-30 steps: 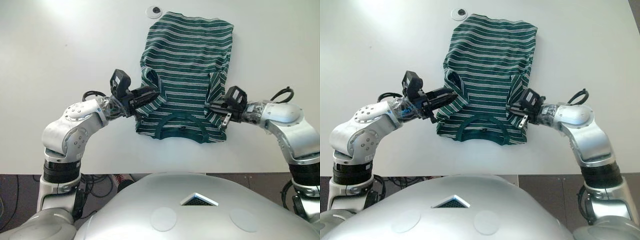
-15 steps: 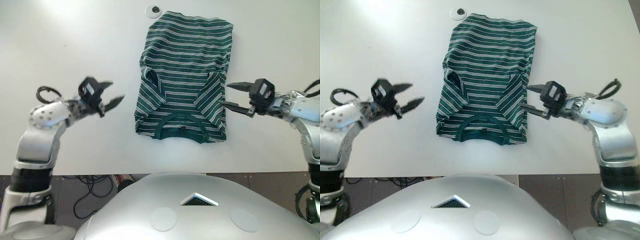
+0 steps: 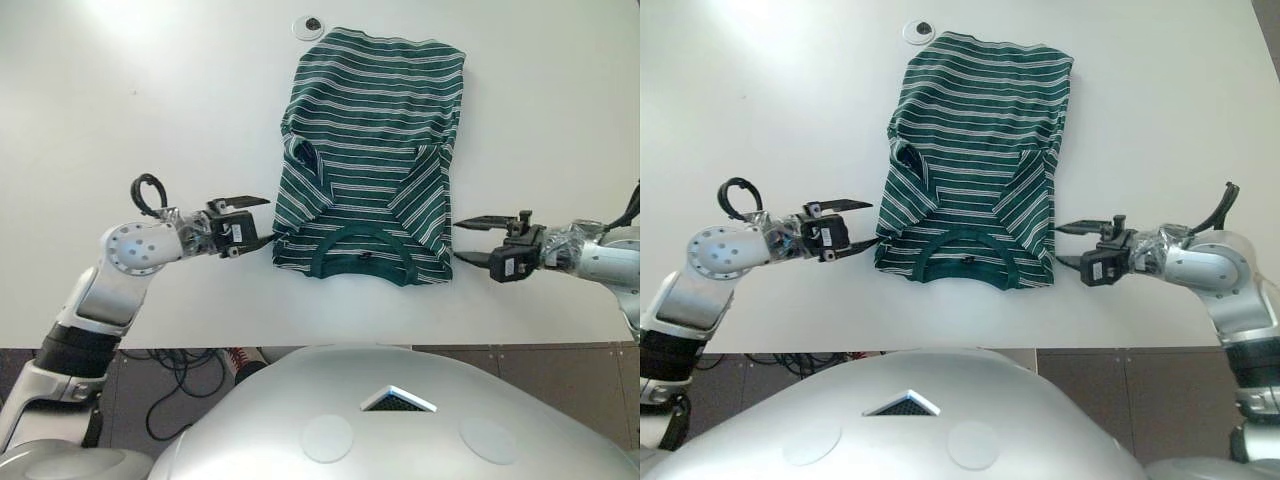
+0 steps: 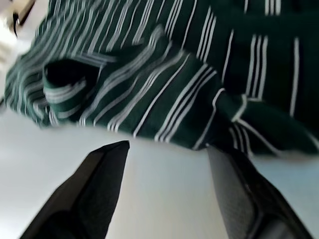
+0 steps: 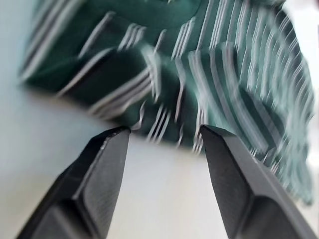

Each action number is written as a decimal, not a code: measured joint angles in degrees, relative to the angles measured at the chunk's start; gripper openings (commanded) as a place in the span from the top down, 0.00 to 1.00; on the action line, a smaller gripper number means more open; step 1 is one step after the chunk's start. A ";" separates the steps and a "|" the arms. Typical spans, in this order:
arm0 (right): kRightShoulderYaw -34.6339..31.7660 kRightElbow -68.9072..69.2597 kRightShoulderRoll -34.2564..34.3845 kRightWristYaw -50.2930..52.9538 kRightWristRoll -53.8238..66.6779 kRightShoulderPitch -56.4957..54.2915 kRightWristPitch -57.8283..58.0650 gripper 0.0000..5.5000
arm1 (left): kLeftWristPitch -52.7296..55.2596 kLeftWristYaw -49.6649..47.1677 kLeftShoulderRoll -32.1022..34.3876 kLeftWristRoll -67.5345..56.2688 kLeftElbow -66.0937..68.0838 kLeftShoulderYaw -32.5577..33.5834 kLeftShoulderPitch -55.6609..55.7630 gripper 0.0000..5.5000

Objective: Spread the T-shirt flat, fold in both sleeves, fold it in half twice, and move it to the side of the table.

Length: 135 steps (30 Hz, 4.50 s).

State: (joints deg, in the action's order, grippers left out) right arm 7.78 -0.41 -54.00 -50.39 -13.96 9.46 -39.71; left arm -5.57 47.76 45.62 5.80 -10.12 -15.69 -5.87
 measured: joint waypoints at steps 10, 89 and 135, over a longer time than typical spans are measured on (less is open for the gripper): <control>8.12 -1.09 -0.73 1.86 -4.29 -4.66 -6.53 0.76 | -6.09 6.41 -1.00 3.67 5.43 -7.42 10.68 0.70; 8.76 -18.60 30.33 1.89 17.61 -29.95 52.91 1.00 | 22.86 -15.09 -25.50 -23.72 76.74 30.48 57.80 0.89; 1.43 10.53 16.53 -10.26 24.47 -20.61 59.79 0.72 | 13.00 3.89 -7.70 -6.90 32.60 7.06 31.33 0.79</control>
State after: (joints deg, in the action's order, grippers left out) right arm 9.21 10.12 -37.48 -60.65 10.51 -11.15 20.09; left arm 7.43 51.65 37.92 -1.10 22.48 -8.64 25.46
